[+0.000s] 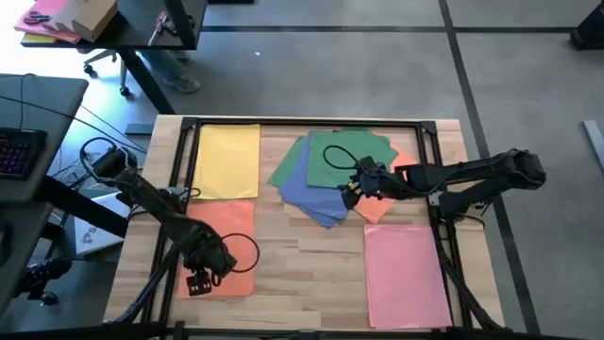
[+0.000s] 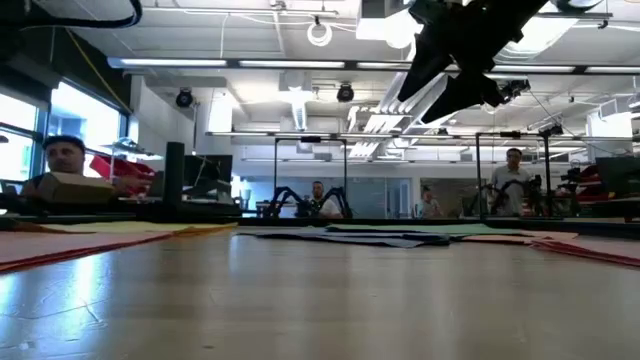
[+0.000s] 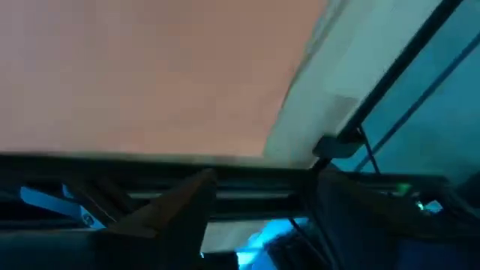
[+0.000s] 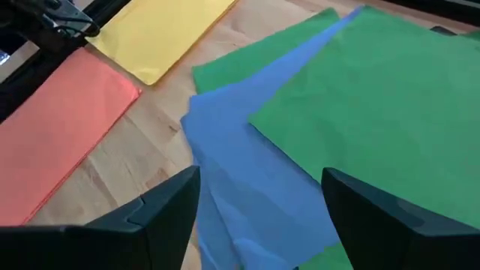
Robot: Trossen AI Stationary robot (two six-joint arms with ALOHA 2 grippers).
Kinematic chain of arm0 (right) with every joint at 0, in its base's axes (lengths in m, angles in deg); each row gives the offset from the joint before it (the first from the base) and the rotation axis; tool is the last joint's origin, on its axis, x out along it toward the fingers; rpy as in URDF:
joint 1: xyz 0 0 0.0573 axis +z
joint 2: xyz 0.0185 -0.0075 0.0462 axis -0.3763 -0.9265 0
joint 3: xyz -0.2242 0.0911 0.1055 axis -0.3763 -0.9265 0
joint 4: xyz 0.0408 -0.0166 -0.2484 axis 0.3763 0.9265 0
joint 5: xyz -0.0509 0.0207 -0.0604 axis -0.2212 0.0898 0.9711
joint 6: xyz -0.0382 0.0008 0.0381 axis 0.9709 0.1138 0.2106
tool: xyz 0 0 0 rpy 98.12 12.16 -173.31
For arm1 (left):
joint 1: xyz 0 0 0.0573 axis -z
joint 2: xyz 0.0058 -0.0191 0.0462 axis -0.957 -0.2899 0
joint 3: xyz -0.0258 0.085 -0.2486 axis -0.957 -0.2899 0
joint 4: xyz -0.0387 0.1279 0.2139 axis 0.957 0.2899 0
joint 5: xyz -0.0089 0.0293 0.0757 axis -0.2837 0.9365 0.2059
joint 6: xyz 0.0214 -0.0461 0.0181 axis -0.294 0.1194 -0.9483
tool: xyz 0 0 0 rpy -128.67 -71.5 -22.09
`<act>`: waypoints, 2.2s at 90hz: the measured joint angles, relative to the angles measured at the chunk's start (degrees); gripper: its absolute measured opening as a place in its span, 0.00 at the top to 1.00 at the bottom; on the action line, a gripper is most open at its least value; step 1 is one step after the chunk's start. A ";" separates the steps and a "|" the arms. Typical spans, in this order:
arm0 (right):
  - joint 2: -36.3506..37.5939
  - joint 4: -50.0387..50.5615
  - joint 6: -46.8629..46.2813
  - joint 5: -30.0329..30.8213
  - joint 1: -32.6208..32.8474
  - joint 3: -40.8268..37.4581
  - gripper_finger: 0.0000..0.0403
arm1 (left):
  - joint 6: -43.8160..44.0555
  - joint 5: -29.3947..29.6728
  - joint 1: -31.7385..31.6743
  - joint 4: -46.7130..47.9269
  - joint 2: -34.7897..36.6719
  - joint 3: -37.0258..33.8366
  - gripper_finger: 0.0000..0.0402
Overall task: Organize paper
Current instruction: Stack the orange paper on top of the other orange paper, then stack the orange paper on top of the stacked orange paper
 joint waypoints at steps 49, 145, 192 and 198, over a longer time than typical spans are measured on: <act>0.02 -0.11 -1.74 -1.83 0.00 0.00 0.35 | -24.82 34.51 -21.41 -26.69 -5.44 0.03 0.41; 0.27 0.49 1.27 -4.39 0.00 0.00 0.35 | -19.85 28.57 -5.22 -23.26 -16.61 1.03 0.41; 22.35 15.96 -9.29 -7.30 0.02 0.00 0.35 | -35.05 31.16 -23.03 -37.47 -17.17 9.97 0.41; 25.19 18.28 -9.95 -5.98 0.02 0.00 0.35 | -40.81 33.66 -25.45 -45.34 -18.68 10.06 0.41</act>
